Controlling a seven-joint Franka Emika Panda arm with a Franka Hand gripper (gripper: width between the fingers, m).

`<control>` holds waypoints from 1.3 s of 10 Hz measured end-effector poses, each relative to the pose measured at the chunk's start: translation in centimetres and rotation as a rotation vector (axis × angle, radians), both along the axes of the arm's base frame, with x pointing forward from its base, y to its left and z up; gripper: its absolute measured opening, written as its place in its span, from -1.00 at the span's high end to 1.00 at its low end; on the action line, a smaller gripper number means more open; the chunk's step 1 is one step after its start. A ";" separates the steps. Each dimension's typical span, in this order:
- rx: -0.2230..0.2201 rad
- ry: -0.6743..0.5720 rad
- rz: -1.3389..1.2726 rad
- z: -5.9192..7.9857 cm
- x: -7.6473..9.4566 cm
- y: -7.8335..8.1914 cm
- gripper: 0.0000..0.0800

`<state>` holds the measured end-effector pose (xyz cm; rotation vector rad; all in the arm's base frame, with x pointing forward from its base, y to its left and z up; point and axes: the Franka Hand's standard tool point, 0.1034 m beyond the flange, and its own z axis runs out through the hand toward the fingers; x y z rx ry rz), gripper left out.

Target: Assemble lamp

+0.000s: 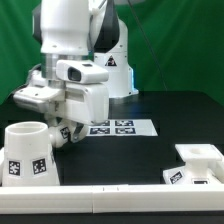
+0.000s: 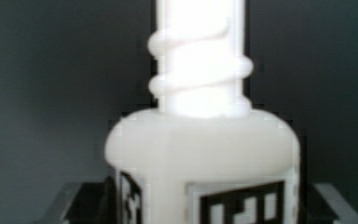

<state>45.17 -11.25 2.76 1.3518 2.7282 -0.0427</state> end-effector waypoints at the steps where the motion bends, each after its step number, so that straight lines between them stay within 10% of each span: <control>1: 0.013 -0.003 -0.165 0.5 0.0 1.4 -0.06; 4: 0.051 0.012 -0.646 1.9 1.1 6.3 -0.06; 9: 0.075 0.000 -0.895 1.7 1.4 6.1 -0.06; 13: 0.170 -0.015 -1.567 0.5 -0.9 6.0 -0.06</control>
Offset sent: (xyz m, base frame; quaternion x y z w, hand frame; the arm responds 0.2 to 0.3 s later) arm 0.0215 0.0673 0.0215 0.0499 0.0173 0.4505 0.8912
